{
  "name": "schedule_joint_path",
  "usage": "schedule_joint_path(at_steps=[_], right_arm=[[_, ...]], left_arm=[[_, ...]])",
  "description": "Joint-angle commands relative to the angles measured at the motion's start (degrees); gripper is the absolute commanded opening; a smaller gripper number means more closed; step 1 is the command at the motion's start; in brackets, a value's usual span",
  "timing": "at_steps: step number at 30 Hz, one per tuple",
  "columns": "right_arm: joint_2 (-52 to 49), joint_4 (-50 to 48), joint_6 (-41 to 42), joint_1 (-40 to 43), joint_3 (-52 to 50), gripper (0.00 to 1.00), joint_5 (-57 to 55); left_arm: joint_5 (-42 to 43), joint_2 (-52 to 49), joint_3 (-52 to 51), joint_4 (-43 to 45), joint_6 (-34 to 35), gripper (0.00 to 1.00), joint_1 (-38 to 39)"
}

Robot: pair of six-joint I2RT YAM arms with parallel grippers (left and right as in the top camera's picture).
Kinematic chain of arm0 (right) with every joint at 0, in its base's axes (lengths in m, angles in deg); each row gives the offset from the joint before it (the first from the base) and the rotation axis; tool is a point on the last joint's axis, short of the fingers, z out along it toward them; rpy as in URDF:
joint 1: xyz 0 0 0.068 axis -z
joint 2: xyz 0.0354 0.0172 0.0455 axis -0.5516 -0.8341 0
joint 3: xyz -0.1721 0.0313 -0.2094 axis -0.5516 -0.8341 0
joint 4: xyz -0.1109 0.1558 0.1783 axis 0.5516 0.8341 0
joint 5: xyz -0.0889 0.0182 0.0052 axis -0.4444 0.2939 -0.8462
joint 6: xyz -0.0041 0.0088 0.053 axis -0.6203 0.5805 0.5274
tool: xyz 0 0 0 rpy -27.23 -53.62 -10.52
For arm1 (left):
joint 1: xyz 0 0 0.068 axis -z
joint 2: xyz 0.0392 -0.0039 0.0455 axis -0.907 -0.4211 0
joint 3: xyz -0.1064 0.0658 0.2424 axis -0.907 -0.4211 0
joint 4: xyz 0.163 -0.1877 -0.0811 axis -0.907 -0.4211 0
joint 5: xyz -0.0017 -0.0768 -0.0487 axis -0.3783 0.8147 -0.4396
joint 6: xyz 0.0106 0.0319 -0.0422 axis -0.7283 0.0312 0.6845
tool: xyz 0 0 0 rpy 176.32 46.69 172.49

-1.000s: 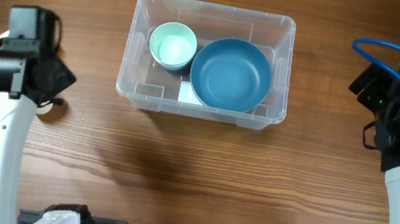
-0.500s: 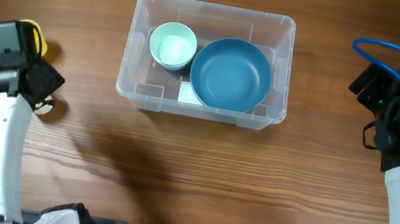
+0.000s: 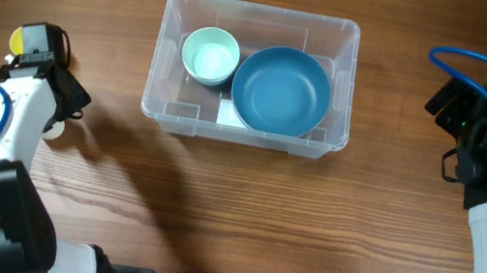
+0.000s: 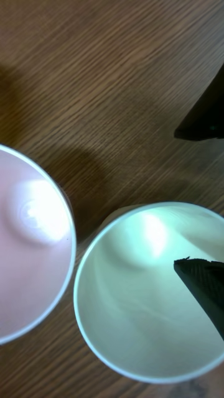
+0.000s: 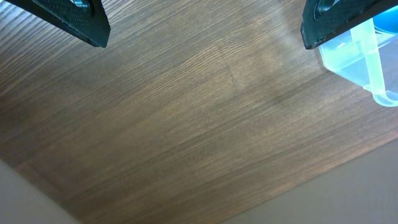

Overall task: Pack container
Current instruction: 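Release the bowl and move the left gripper to the mint cup, then grasp the mint cup and place it into the bin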

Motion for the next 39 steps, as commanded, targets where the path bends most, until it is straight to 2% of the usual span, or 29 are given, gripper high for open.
schedule_joint_path(at_steps=[1,3,4,8,13,17,21,25,29,33,39], right_arm=[[-0.07,-0.13,0.68,0.13,0.39,1.00,-0.76],[-0.07,-0.11,0.70,0.13,0.39,1.00,-0.76],[-0.07,-0.11,0.70,0.13,0.39,0.99,-0.79],[-0.07,-0.11,0.68,0.13,0.39,1.00,-0.79],[-0.07,-0.11,0.68,0.13,0.39,1.00,-0.79],[-0.07,-0.11,0.66,0.13,0.39,1.00,-0.79],[-0.07,-0.11,0.68,0.13,0.39,1.00,-0.79],[-0.04,-0.11,0.70,0.13,0.39,1.00,-0.79],[-0.07,-0.11,0.70,0.13,0.39,1.00,-0.79],[-0.07,-0.11,0.68,0.13,0.39,1.00,-0.76],[-0.07,-0.11,0.70,0.13,0.39,0.99,-0.79]], left_arm=[[0.28,-2.43,-0.26,0.74,-0.92,0.53,-0.46],[0.33,-2.67,-0.24,0.42,-0.92,0.09,-0.55],[0.35,-2.56,-0.24,0.35,-0.92,0.04,-0.55],[2.45,-1.07,-0.15,-1.16,-0.87,0.04,-0.52],[18.12,5.68,3.45,-3.08,-0.85,0.04,-0.33],[28.41,15.91,9.14,-4.22,-0.63,0.04,2.49],[28.79,26.62,12.79,-3.48,-0.70,0.04,10.82],[25.99,32.06,12.79,-2.71,-0.70,0.04,20.02],[20.48,29.03,12.79,-2.84,-0.72,0.04,29.57],[18.93,19.12,12.79,-0.26,-0.72,0.04,36.52],[15.39,6.05,12.79,2.78,-0.72,0.04,39.30]])
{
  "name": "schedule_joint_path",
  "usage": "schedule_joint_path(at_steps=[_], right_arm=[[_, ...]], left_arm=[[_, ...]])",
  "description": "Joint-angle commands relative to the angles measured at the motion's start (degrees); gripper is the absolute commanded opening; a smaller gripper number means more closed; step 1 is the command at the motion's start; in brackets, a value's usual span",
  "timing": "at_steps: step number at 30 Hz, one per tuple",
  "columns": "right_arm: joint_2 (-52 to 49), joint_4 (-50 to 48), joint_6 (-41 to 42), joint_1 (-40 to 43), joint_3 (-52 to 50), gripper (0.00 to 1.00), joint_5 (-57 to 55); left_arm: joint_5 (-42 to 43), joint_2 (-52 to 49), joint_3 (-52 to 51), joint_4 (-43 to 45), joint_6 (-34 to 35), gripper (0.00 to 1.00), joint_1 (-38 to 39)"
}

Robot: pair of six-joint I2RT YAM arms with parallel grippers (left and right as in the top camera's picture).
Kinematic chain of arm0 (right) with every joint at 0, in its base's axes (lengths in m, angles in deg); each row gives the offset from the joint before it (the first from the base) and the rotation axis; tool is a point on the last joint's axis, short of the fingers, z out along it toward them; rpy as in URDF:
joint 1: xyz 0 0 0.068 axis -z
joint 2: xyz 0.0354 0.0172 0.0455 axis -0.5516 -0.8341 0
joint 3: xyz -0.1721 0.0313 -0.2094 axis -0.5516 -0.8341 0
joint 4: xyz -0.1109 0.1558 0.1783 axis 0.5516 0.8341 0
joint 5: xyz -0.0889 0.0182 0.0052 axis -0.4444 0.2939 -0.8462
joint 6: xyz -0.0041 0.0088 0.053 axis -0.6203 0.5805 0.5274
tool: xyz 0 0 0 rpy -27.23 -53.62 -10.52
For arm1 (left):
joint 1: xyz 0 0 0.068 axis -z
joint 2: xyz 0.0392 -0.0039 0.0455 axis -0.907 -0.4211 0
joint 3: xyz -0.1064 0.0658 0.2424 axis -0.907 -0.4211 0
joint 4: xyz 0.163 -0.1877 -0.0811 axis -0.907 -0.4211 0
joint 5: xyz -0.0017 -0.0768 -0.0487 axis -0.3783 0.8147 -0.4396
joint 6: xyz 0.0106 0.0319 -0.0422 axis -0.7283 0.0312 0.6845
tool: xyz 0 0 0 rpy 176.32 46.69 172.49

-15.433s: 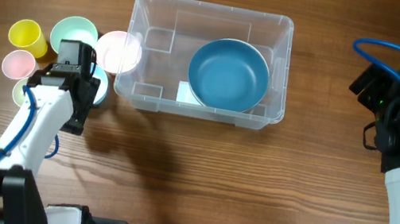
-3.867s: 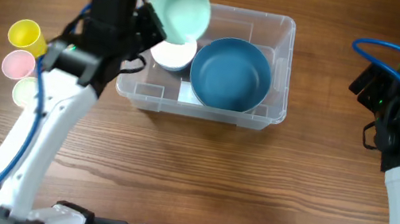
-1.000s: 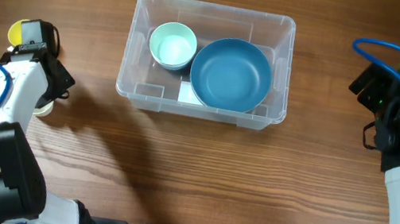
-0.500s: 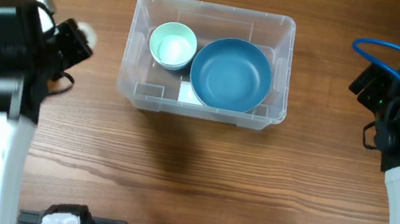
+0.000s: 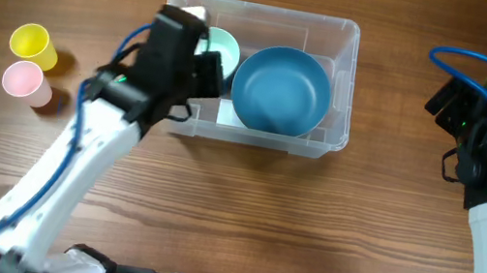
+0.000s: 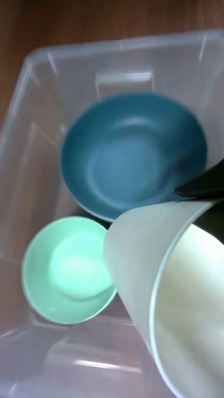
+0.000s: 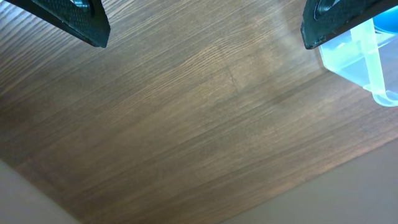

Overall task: Pack container
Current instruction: 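Grasp the mint cup and place it into the bin, then open the left gripper and move it to the pink cup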

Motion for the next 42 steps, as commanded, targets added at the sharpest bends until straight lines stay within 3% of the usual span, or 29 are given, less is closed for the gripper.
schedule_joint_path(at_steps=[1,6,7,9,10,16,19,23,26,31,36,42], right_arm=[[-0.07,-0.11,0.70,0.13,0.39,0.99,-0.79],[-0.07,-0.11,0.70,0.13,0.39,1.00,-0.79],[-0.07,-0.11,0.68,0.13,0.39,1.00,-0.79],[-0.07,-0.11,0.68,0.13,0.39,1.00,-0.79],[-0.07,-0.13,0.68,0.13,0.39,1.00,-0.79],[-0.07,-0.11,0.68,0.13,0.39,1.00,-0.79],[-0.07,-0.11,0.68,0.13,0.39,1.00,-0.79],[-0.07,-0.11,0.68,0.13,0.39,1.00,-0.79],[-0.07,-0.11,0.68,0.13,0.39,1.00,-0.76],[-0.07,-0.11,0.70,0.13,0.39,1.00,-0.79],[-0.07,-0.11,0.70,0.13,0.39,1.00,-0.79],[-0.07,-0.11,0.68,0.13,0.39,1.00,-0.79]], left_arm=[[-3.02,-6.45,0.04,0.68,-0.13,0.04,0.52],[-3.04,-11.47,0.04,-0.33,-0.15,0.04,0.55],[-3.04,-11.93,0.04,-0.48,-0.17,0.07,0.55],[-3.02,-11.96,0.04,-0.90,-0.15,0.25,0.55],[-2.99,-11.76,0.04,-0.96,-0.35,0.29,0.52],[-3.52,-8.00,1.27,-1.62,-0.31,0.31,0.48],[-8.57,-3.56,3.39,-3.85,-0.33,0.31,0.48],[-23.06,5.75,5.31,-9.44,-0.31,0.37,-1.27],[-30.88,12.79,5.31,-13.73,-0.31,0.43,-6.67],[-31.82,16.44,5.31,-16.35,-0.26,0.55,-19.91],[-25.29,10.93,5.29,-16.70,-0.31,0.59,-33.70],[-25.03,-2.08,5.29,-14.23,-0.33,0.57,-39.69]])
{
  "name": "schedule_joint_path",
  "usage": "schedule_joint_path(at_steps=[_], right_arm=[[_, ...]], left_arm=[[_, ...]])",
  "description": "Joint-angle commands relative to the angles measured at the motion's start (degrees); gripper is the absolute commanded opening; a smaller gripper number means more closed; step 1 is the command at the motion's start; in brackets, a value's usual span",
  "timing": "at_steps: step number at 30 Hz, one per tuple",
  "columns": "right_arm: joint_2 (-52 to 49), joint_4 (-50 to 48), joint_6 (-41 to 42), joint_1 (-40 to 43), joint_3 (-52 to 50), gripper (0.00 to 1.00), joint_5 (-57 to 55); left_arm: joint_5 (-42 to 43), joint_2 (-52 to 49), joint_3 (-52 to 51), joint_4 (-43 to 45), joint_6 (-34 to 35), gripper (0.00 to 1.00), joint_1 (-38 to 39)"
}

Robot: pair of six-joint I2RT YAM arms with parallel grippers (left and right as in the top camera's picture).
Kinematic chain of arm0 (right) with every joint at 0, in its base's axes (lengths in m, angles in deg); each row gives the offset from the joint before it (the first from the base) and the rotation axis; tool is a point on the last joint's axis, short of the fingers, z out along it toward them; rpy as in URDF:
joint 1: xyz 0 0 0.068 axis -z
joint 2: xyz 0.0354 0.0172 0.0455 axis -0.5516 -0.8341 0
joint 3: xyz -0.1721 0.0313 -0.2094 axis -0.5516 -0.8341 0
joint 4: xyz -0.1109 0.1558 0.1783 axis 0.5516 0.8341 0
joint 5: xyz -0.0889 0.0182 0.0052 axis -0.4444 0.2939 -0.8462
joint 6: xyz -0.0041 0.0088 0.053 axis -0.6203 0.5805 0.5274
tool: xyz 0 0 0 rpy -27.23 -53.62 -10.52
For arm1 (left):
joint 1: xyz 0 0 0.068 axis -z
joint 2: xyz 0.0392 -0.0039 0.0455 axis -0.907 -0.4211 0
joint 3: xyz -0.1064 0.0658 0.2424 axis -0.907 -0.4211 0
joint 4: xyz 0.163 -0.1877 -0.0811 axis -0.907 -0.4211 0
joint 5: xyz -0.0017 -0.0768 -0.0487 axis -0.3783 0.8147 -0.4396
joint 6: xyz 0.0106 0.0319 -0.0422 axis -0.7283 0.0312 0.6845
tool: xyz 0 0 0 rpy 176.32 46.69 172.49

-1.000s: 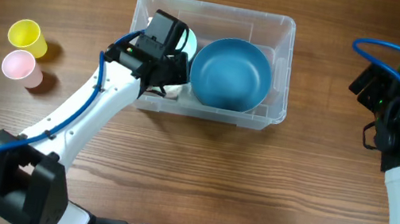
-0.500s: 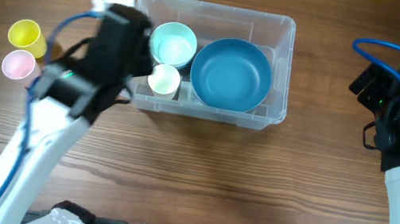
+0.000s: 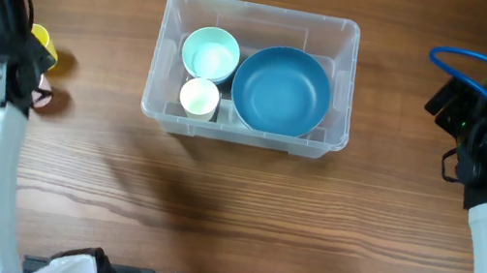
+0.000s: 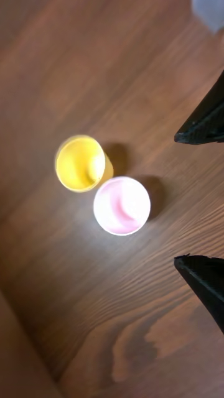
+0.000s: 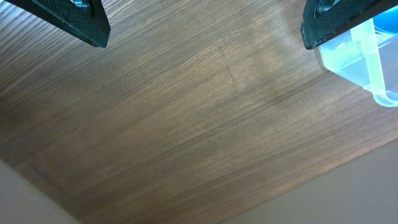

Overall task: Pack container
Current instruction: 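Open the left gripper and move it to the pink cup, then grasp the pink cup and lower it into the mint cup in the bin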

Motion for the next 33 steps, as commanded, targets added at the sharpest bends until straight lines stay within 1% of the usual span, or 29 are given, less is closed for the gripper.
schedule_joint_path(at_steps=[1,2,6,11,16,17,18,19,20,21,27,29,33], right_arm=[[-0.07,-0.09,0.68,0.13,0.39,1.00,-0.79],[-0.07,-0.09,0.70,0.13,0.39,1.00,-0.79],[-0.07,-0.11,0.70,0.13,0.39,1.00,-0.79],[-0.07,-0.09,0.68,0.13,0.39,1.00,-0.79],[-0.07,-0.09,0.68,0.13,0.39,1.00,-0.79],[-0.07,-0.11,0.68,0.13,0.39,1.00,-0.79],[-0.07,-0.11,0.70,0.13,0.39,1.00,-0.79],[-0.07,-0.09,0.68,0.13,0.39,1.00,-0.79],[-0.07,-0.09,0.68,0.13,0.39,1.00,-0.79],[-0.07,-0.09,0.68,0.13,0.39,1.00,-0.79],[-0.07,-0.09,0.70,0.13,0.39,1.00,-0.76],[-0.07,-0.11,0.70,0.13,0.39,1.00,-0.79],[-0.04,-0.09,0.70,0.13,0.39,0.99,-0.79]], left_arm=[[1.16,-8.83,0.66,1.33,-0.42,0.58,-2.71],[1.18,-12.85,0.66,2.45,-2.21,0.57,-3.13],[1.27,-20.92,0.66,6.25,-6.16,0.58,-3.21],[3.15,-27.67,0.66,9.16,-6.29,0.58,-3.21],[3.13,-32.13,0.66,10.38,-6.29,0.58,-3.32],[3.13,-32.54,0.66,10.43,-6.29,0.56,-3.32],[3.13,-32.65,0.66,10.43,-6.27,0.39,-3.32],[3.13,-32.65,0.66,10.43,-6.29,0.27,-3.32],[3.10,-32.65,0.66,10.43,-6.29,0.12,-3.32],[3.13,-32.65,0.66,10.34,-6.29,0.04,-3.32],[3.87,-31.39,0.68,7.72,-6.23,0.04,-3.04],[6.05,-28.85,1.09,5.73,-6.01,0.04,-2.08],[12.68,-20.74,4.39,1.11,-5.57,0.04,1.81]])
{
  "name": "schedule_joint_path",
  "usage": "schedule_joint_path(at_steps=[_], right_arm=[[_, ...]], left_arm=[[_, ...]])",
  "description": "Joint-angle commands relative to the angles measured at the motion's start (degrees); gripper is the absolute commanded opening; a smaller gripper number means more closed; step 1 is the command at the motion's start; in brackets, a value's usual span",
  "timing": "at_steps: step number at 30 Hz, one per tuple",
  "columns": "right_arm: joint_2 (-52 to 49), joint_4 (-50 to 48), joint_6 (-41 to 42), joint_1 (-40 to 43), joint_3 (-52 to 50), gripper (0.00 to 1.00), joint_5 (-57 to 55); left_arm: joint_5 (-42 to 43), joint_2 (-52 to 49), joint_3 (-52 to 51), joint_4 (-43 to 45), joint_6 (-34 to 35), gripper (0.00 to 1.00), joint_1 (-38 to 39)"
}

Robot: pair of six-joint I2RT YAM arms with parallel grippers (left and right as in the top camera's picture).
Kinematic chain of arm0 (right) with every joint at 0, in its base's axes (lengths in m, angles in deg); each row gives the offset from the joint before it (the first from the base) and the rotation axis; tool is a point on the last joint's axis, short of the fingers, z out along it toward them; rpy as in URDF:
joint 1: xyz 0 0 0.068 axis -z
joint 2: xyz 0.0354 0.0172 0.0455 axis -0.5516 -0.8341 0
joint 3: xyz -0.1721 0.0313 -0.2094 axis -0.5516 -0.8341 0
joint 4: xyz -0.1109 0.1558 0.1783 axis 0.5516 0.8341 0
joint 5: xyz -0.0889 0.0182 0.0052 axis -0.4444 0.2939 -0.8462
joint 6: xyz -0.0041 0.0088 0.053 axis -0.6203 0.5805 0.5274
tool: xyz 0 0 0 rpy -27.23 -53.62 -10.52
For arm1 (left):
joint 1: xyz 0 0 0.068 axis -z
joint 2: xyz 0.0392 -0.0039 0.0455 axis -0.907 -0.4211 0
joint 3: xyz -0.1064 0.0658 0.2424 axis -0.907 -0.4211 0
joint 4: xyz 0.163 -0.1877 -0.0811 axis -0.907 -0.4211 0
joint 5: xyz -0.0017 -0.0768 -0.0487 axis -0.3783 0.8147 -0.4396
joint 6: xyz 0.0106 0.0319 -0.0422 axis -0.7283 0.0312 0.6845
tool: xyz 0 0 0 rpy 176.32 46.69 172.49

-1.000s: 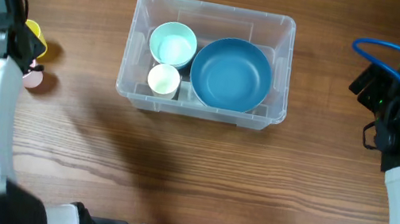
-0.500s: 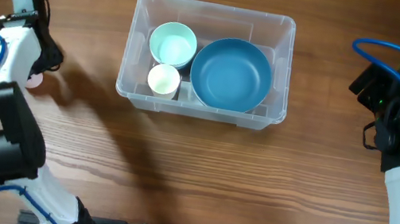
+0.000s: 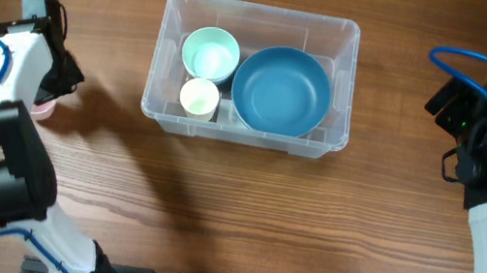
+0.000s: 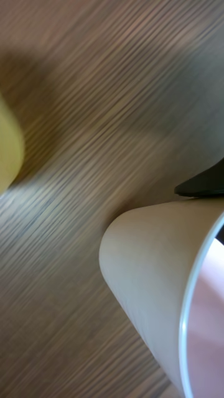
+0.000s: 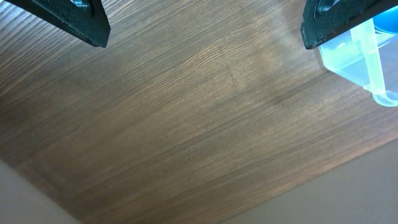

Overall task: Pack container
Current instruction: 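Grasp the pink cup and lower it into the mint cup in the bin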

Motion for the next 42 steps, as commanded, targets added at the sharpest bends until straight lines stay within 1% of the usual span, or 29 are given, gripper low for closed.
schedule_joint_path(at_steps=[1,3,5,6,9,10,13,17,22,25,29,42], right_arm=[[-0.07,-0.13,0.68,0.13,0.39,1.00,-0.79],[-0.07,-0.11,0.68,0.13,0.39,1.00,-0.79],[-0.04,-0.11,0.68,0.13,0.39,1.00,-0.79],[-0.07,-0.13,0.68,0.13,0.39,1.00,-0.79],[-0.07,-0.11,0.68,0.13,0.39,0.99,-0.79],[-0.07,-0.13,0.70,0.13,0.39,1.00,-0.76],[-0.07,-0.13,0.68,0.13,0.39,1.00,-0.79],[-0.07,-0.11,0.70,0.13,0.39,1.00,-0.79],[-0.07,-0.11,0.70,0.13,0.39,1.00,-0.79],[-0.07,-0.11,0.70,0.13,0.39,1.00,-0.76],[-0.07,-0.11,0.70,0.13,0.39,1.00,-0.79],[-0.04,-0.11,0.68,0.13,0.39,1.00,-0.79]], left_arm=[[7.65,11.06,5.09,-2.69,0.42,0.04,4.85],[10.36,16.28,6.88,-3.52,0.39,0.04,8.31],[11.87,22.53,8.33,-3.48,0.37,0.04,13.35],[11.87,26.73,8.83,-3.17,0.35,0.04,17.49],[11.82,33.70,8.87,-1.53,0.35,0.04,26.23],[11.63,36.20,8.87,-0.74,0.35,0.04,31.23],[9.62,37.09,8.85,-1.29,0.35,0.04,38.58],[9.51,32.41,8.81,-3.58,0.37,0.04,43.28],[9.53,21.90,8.81,-5.46,0.37,0.04,46.12],[9.53,15.67,8.81,-6.51,0.37,0.04,46.45],[9.51,11.19,8.81,-6.47,0.61,0.04,46.45],[9.46,10.21,8.76,-8.02,0.59,0.05,46.42]])
